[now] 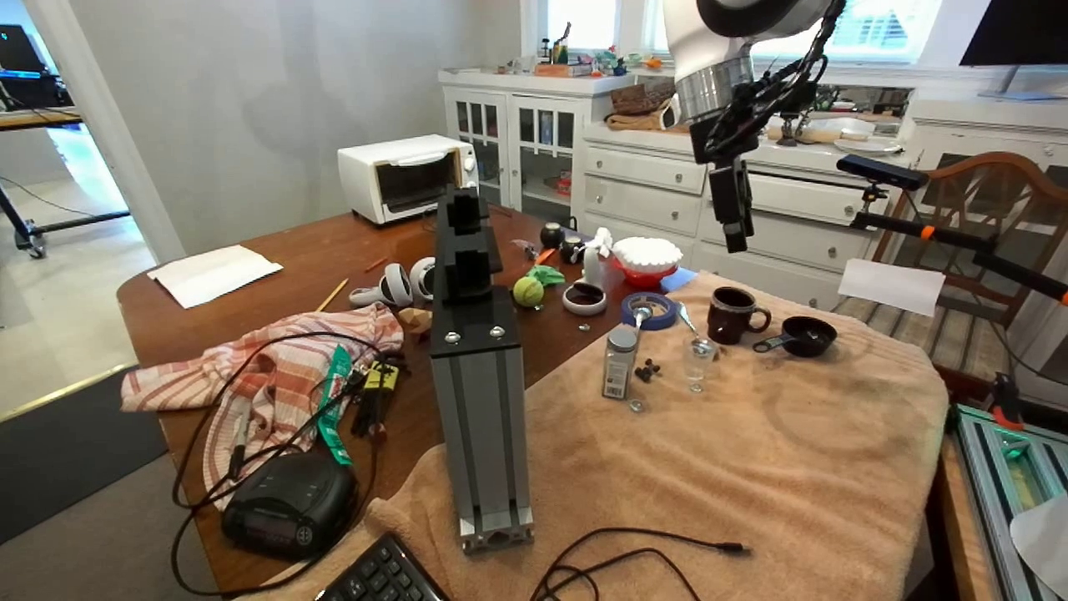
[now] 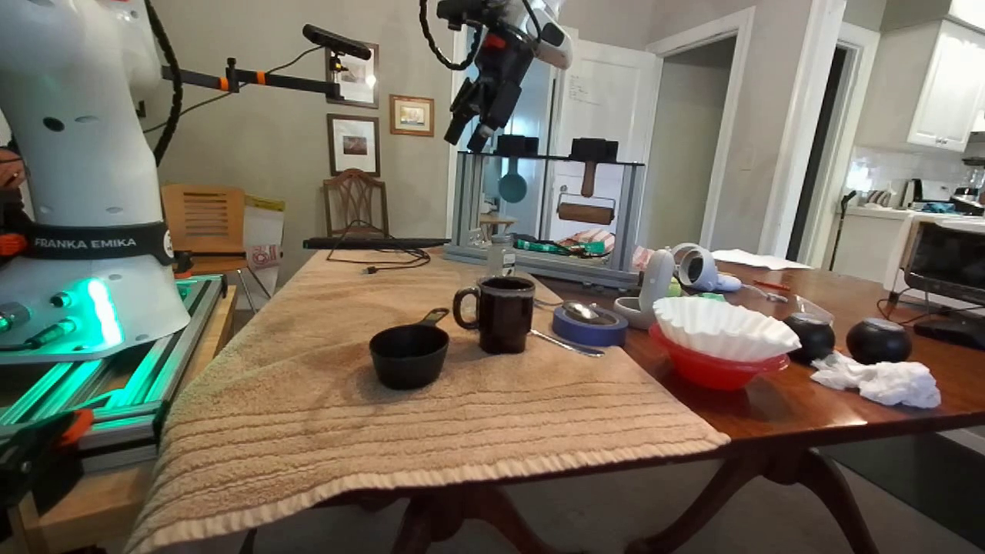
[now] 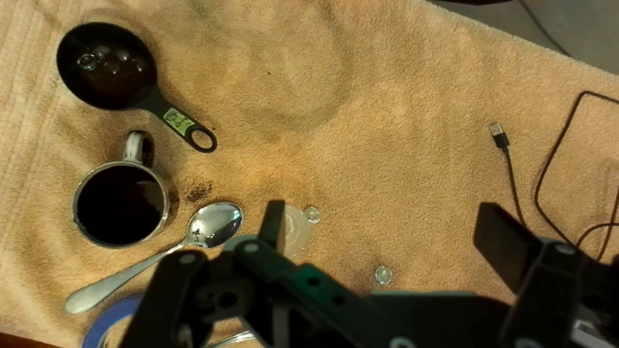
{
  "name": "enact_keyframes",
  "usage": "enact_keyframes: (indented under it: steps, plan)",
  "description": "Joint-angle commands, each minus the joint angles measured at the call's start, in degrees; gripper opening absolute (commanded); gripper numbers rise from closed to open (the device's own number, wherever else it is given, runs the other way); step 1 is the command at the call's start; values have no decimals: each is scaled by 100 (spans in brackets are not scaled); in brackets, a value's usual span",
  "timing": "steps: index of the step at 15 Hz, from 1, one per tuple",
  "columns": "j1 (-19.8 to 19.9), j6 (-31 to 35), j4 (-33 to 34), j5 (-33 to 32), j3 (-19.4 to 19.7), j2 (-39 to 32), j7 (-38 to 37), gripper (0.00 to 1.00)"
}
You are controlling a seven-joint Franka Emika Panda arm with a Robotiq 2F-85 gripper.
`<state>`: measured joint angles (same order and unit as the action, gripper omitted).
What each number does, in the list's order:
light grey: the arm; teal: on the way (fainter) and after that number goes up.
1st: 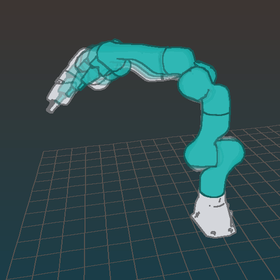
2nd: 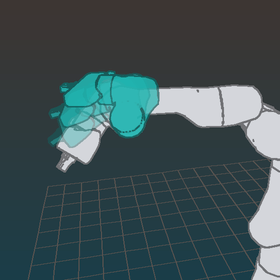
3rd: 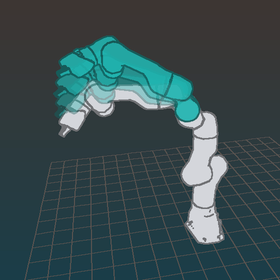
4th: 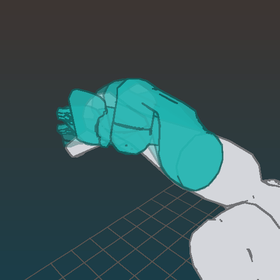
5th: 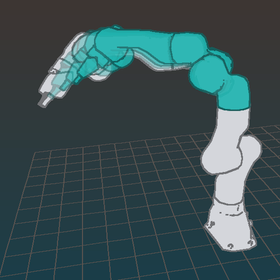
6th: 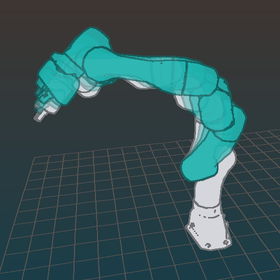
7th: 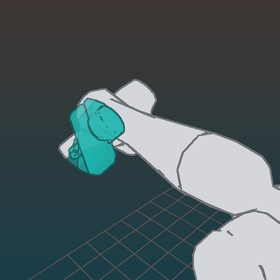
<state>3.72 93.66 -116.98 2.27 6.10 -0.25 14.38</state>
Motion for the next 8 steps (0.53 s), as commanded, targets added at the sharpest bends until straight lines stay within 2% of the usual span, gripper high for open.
enact_keyframes:
  steps: [1, 4, 8]
  plan:
    - [-70, -32, 383, 325, -193, -887, -373, 100]
    - [-114, 60, 576, 535, -409, -1405, -111, 100]
    - [-113, 486, 660, -171, -613, -1762, 930, 100]
